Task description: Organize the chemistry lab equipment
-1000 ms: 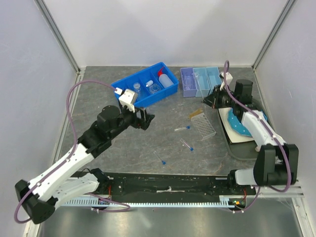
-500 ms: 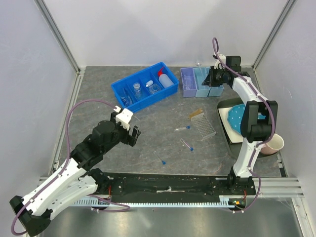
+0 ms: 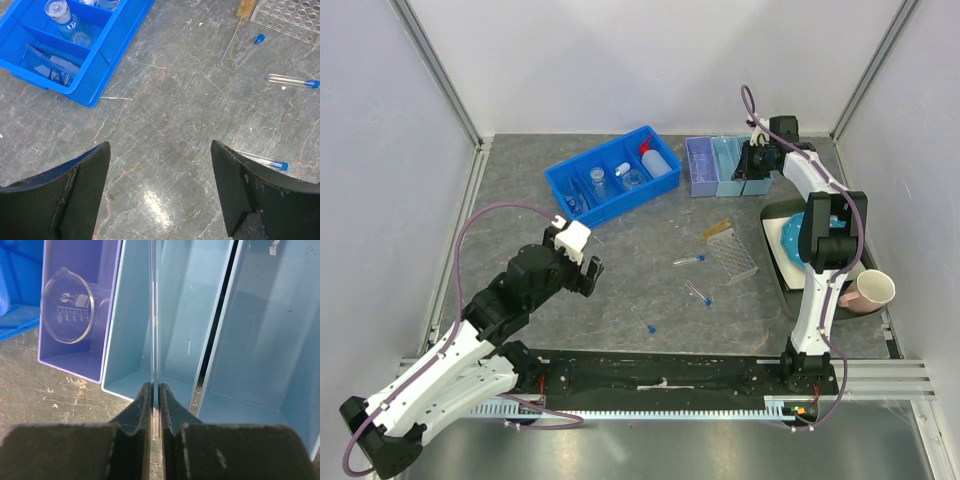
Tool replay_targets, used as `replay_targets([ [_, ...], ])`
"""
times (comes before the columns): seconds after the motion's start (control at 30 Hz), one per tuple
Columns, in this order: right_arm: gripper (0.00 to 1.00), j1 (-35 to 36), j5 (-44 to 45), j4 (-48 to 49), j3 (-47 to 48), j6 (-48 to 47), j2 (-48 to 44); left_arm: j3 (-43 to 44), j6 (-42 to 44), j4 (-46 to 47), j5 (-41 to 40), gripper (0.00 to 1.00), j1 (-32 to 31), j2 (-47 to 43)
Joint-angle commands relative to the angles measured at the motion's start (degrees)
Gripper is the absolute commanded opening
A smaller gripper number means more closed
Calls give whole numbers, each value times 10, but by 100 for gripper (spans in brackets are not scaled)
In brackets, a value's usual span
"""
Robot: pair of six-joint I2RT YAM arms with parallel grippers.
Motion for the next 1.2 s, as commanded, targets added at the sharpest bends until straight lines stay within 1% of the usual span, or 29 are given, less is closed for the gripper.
replay_targets([
  [0.0, 14, -1, 10, -5, 35, -8, 17, -2, 24, 11, -3, 88, 1, 1],
  [0.33, 17, 0, 11, -9, 39, -7, 23, -1, 26, 12, -2, 88, 0, 2],
  [0.73, 21, 0, 6, -9, 33, -8, 10, -2, 26, 10, -2, 88, 0, -5],
  [0.83, 23, 0, 3, -9, 32, -7, 0, -2, 26, 10, -2, 88, 0, -6],
  [0.9, 27, 0, -1, -8, 31, -22, -7, -2, 26, 10, -2, 88, 0, -6],
  [0.97, 32, 0, -5, -9, 30, -30, -23, -2, 25, 10, -3, 88, 0, -7],
  [1.0, 36, 0, -6, -9, 29, -35, -29, -2, 25, 11, -3, 88, 0, -8],
  [1.03, 44, 0, -6, -10, 29, -39, -42, -2, 26, 11, -3, 88, 1, -9],
  [1.07, 48, 0, -6, -10, 25, -48, -50, -2, 25, 11, -2, 88, 0, -10],
  [1.17, 55, 0, -1, -11, 15, -64, -81, -2, 26, 11, -2, 88, 0, -12],
])
